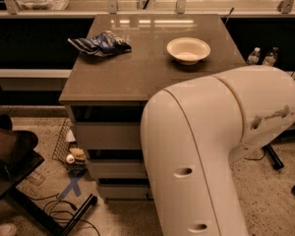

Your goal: Open middle drawer

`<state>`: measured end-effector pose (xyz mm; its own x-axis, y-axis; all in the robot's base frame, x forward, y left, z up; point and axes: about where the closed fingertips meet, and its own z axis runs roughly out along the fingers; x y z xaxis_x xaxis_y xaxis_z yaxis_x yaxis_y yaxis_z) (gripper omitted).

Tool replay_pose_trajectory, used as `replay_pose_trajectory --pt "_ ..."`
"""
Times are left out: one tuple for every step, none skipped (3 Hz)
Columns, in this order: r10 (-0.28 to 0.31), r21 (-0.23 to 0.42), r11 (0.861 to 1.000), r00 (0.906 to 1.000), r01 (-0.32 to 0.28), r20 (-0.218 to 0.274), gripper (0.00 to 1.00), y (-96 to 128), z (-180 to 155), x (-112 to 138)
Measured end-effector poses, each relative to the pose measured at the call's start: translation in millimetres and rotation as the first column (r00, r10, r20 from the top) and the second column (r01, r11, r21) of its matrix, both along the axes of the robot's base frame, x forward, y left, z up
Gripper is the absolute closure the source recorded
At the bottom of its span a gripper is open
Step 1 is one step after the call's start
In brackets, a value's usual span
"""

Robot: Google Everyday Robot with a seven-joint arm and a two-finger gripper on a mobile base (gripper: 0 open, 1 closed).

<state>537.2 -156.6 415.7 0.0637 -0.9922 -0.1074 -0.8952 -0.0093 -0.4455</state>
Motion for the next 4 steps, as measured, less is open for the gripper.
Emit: replay_pose_trajectory --pt "0.0 0.0 1.0 1.0 0.0 0.0 0.95 0.0 2.3 0.0" --pt "-0.006 -0.015 1.0 1.0 0.006 0.008 1.0 -3.9 8.3 -8.9" --pt "-0.006 -0.015 1.0 0.9999 0.006 0.008 1.0 -4.0 15.3 -8.5" --pt "-0.006 -0.015 1.0 0.9999 0.006 0.008 1.0 -4.0 15.5 -8.5"
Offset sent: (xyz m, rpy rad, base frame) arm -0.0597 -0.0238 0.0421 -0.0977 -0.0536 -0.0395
